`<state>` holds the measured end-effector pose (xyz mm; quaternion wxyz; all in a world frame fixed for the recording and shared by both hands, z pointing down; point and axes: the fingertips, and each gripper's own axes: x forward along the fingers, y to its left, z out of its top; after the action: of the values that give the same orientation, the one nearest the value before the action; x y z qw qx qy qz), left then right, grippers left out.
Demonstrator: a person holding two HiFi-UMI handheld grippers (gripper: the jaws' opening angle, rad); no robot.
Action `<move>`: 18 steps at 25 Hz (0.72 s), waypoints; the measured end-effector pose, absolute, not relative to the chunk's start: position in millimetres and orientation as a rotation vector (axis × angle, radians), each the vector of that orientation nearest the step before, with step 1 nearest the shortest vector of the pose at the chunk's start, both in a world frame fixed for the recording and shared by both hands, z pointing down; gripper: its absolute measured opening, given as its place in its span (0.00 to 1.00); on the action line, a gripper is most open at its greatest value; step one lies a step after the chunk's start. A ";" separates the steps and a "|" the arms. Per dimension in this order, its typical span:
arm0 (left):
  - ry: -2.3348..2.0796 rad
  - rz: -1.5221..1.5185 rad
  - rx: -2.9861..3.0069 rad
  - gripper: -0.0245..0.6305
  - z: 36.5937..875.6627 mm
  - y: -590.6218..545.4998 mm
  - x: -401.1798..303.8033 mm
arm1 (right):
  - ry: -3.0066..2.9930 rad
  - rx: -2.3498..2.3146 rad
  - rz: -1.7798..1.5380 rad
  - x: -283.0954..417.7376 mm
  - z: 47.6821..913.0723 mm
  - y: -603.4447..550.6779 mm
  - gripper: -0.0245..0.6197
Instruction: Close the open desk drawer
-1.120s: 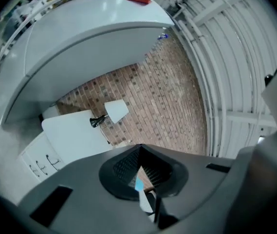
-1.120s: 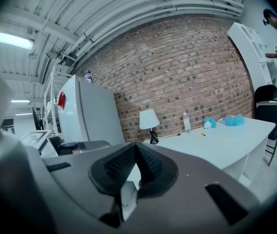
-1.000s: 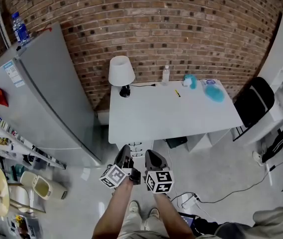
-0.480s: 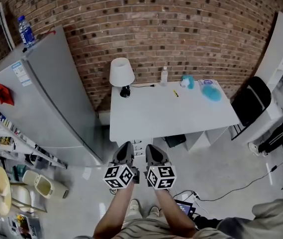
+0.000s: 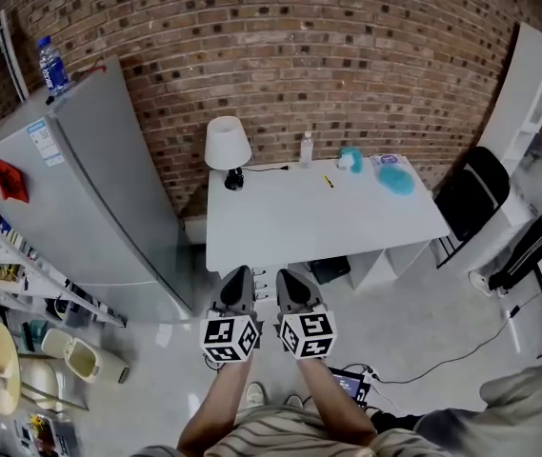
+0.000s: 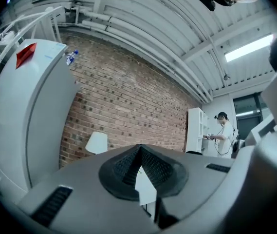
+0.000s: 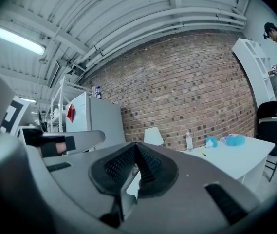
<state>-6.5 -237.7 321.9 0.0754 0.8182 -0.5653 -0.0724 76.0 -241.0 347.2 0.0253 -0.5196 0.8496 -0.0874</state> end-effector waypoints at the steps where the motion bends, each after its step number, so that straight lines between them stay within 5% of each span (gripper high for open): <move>1: -1.707 -0.201 2.468 0.05 319.7 -235.5 -5.3 | 2.627 -1.607 -0.257 76.8 344.8 -239.4 0.05; 18: -1.772 -0.104 2.626 0.05 289.8 -219.3 13.2 | 2.612 -1.623 -0.098 84.3 315.7 -226.6 0.05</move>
<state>13.2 -219.3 289.8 -0.0141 0.8285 -0.5588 -0.0328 84.3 -226.6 315.7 0.0323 -0.5272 0.8486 -0.0319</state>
